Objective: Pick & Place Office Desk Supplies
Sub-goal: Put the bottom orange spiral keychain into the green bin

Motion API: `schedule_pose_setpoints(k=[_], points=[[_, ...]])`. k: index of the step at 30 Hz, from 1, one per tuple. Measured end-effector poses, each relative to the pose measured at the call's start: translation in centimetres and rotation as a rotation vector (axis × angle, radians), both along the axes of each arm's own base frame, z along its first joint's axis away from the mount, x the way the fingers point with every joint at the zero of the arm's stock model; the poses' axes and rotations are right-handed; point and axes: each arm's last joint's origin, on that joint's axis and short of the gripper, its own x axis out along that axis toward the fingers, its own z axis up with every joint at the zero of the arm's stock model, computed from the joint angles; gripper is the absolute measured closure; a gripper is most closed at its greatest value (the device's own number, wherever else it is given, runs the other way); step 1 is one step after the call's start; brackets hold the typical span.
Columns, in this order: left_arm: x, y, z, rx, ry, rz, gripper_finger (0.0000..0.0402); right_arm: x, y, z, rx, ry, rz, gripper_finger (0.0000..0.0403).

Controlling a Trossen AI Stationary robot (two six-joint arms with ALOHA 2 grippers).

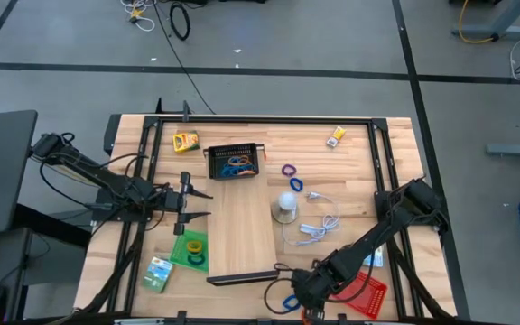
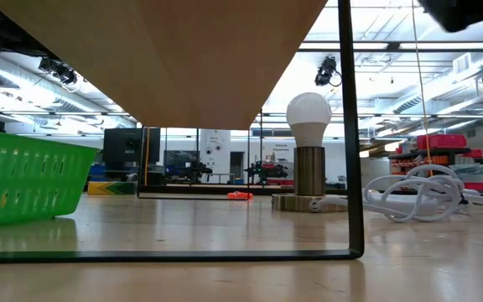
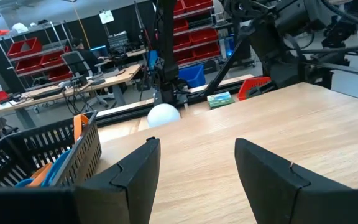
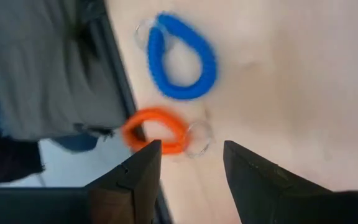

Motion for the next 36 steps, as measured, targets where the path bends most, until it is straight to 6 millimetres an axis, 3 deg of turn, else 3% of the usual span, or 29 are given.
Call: schedule_pose_setpoints(k=[13, 36], points=[[0.0, 0.0, 0.0, 0.000, 0.000, 0.000, 0.0189, 0.0, -0.1, -0.5, -0.045, -0.002, -0.007, 0.0260], [0.0, 0.0, 0.0, -0.003, 0.000, 0.000, 0.0189, -2.0, 1.9, -0.1, 0.012, 0.073, -0.053, 0.0261]])
